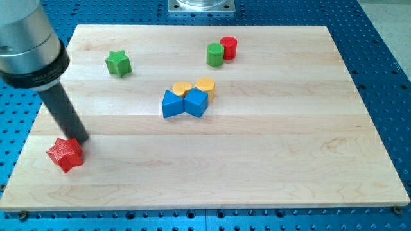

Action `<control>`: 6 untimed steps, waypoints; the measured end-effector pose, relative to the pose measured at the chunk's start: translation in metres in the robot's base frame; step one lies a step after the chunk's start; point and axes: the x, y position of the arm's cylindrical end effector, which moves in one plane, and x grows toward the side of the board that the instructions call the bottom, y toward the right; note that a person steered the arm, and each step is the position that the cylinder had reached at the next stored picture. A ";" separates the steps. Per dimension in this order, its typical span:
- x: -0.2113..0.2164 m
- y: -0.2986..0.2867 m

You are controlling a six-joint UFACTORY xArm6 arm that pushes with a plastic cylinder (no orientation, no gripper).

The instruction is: Move the green star to the left of the red star

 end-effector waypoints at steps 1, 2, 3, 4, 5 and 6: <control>-0.083 0.066; -0.149 0.144; -0.225 0.092; -0.119 0.017; -0.101 0.028; -0.174 0.047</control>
